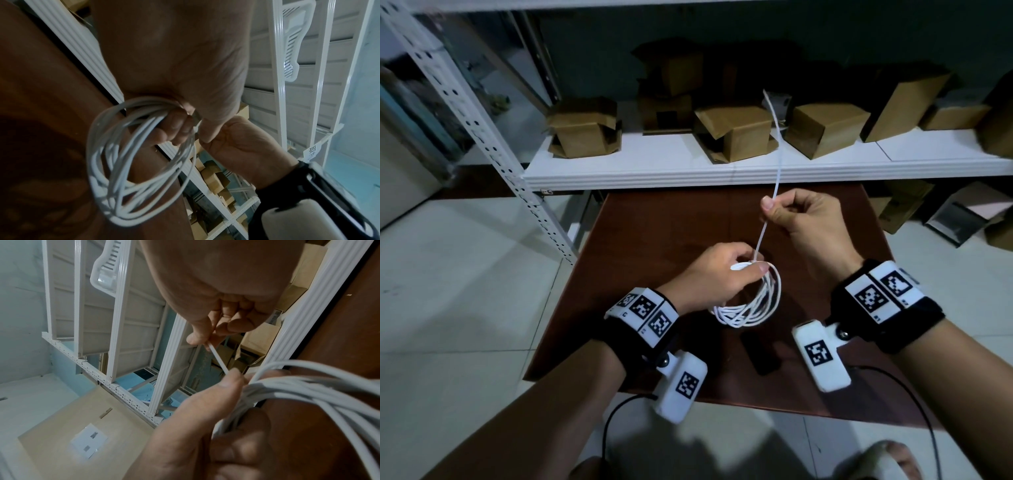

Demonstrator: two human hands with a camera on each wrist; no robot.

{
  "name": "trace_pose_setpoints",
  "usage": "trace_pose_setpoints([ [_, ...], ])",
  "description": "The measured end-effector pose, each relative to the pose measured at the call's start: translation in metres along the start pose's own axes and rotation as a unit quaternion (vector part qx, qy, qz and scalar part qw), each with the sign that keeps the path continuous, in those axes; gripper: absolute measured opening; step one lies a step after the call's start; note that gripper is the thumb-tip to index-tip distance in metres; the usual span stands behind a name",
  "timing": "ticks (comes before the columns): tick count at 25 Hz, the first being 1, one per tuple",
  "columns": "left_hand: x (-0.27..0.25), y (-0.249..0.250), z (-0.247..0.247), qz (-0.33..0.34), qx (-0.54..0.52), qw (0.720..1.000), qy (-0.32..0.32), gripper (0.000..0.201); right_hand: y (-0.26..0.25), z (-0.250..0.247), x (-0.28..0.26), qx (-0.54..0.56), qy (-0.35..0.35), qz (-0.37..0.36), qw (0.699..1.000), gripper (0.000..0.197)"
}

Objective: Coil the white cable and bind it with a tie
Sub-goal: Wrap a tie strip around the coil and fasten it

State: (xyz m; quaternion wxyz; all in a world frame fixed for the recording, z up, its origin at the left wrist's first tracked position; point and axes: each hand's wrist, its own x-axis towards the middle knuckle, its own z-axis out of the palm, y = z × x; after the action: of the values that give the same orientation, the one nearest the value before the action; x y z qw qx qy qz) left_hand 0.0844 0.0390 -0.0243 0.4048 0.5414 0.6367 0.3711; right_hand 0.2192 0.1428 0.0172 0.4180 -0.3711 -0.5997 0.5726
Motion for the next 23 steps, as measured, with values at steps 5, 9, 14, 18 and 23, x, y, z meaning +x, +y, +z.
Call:
trace_pose_setpoints([
  [5,0.004,-0.007,-0.004,-0.006,-0.023,0.999,0.022,0.028,0.002,0.001,0.0,-0.017,-0.014,0.007,1.0,0.025],
  [9,0.008,-0.007,-0.007,0.02,-0.058,0.996,0.058,0.022,0.002,0.001,-0.007,-0.025,-0.097,0.064,0.993,0.034],
  [14,0.011,-0.004,-0.017,0.019,-0.118,0.987,0.109,0.013,0.01,0.0,-0.008,-0.104,-0.252,0.084,0.958,0.041],
  [18,0.013,-0.007,-0.029,-0.017,-0.017,0.985,0.171,0.019,0.036,-0.008,0.003,-0.179,-0.268,0.053,0.945,0.031],
  [23,0.011,-0.02,-0.031,-0.064,0.136,0.974,0.17,0.021,0.068,-0.008,0.002,-0.431,-0.257,0.058,0.863,0.03],
])
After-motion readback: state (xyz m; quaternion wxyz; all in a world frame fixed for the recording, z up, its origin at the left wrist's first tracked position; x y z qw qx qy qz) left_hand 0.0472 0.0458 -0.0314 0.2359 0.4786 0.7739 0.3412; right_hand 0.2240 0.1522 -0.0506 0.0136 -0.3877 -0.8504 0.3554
